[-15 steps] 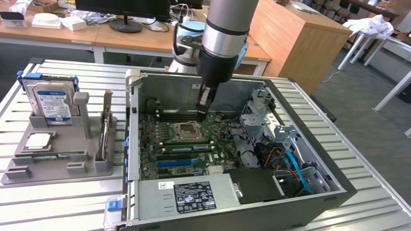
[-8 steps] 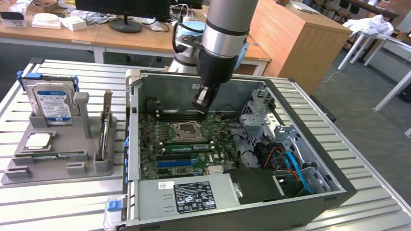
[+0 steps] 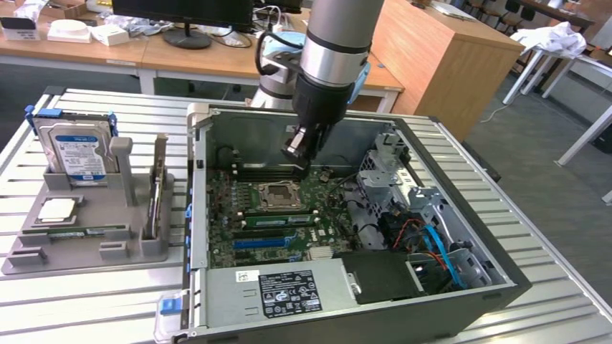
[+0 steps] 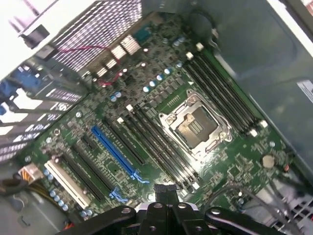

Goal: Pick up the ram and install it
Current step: 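Press down the ram until it locks into place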

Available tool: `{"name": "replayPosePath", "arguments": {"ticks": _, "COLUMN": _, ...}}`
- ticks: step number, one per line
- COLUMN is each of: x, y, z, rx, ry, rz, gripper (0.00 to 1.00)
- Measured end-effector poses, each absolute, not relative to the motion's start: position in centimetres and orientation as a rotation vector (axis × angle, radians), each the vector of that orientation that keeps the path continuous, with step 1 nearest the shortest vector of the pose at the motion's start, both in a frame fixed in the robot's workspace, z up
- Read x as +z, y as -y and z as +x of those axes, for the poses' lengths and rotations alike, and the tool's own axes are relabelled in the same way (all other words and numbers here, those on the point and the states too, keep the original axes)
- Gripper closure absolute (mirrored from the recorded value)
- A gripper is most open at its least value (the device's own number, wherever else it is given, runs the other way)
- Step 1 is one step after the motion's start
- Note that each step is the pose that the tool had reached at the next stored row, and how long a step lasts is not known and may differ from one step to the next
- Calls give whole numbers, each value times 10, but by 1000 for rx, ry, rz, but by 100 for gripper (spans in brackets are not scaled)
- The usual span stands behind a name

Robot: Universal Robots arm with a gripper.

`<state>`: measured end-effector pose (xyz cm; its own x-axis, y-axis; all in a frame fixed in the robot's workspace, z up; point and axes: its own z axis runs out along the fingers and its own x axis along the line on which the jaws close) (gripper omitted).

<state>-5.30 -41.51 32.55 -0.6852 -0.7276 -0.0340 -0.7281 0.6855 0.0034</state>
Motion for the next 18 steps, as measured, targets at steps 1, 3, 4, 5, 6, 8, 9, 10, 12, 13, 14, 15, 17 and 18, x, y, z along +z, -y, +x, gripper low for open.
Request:
{"name": "replayPosePath", "arguments": {"ticks": 1, "x": 325, "y": 415, "z": -53, "rx": 25, "ry": -2867, "rz": -1209, "gripper": 90}}
{"name": "replayPosePath", "arguments": {"ticks": 3, "x": 325, "y": 415, "z": -53, "rx": 24, "ry": -2888, "rz": -1156, "gripper": 90}}
{"name": "replayPosePath", "arguments": {"ticks": 4, "x": 325, "y": 415, "z": -53, "rx": 24, "ry": -2899, "rz": -1130, "gripper": 90}}
{"name": "replayPosePath", "arguments": {"ticks": 5, "x": 325, "y": 415, "z": -53, "rx": 24, "ry": -2908, "rz": -1104, "gripper": 90}}
{"name": "replayPosePath", "arguments": {"ticks": 6, "x": 325, "y": 415, "z": -53, "rx": 23, "ry": -2918, "rz": -1078, "gripper": 90}}
{"name": "replayPosePath", "arguments": {"ticks": 8, "x": 325, "y": 415, "z": -53, "rx": 22, "ry": -2936, "rz": -1027, "gripper": 90}}
{"name": "replayPosePath", "arguments": {"ticks": 9, "x": 325, "y": 415, "z": -53, "rx": 22, "ry": -2945, "rz": -1000, "gripper": 90}}
{"name": "replayPosePath", "arguments": {"ticks": 10, "x": 324, "y": 415, "z": -53, "rx": 22, "ry": -2954, "rz": -973, "gripper": 90}}
{"name": "replayPosePath", "arguments": {"ticks": 12, "x": 324, "y": 415, "z": -53, "rx": 21, "ry": -2971, "rz": -920, "gripper": 90}}
{"name": "replayPosePath", "arguments": {"ticks": 13, "x": 324, "y": 415, "z": -53, "rx": 20, "ry": -2979, "rz": -893, "gripper": 90}}
{"name": "replayPosePath", "arguments": {"ticks": 14, "x": 324, "y": 415, "z": -53, "rx": 20, "ry": -2987, "rz": -867, "gripper": 90}}
{"name": "replayPosePath", "arguments": {"ticks": 15, "x": 324, "y": 415, "z": -53, "rx": 19, "ry": -2994, "rz": -840, "gripper": 90}}
{"name": "replayPosePath", "arguments": {"ticks": 17, "x": 324, "y": 415, "z": -53, "rx": 18, "ry": -3009, "rz": -784, "gripper": 90}}
{"name": "replayPosePath", "arguments": {"ticks": 18, "x": 323, "y": 415, "z": -53, "rx": 18, "ry": -3016, "rz": -757, "gripper": 90}}
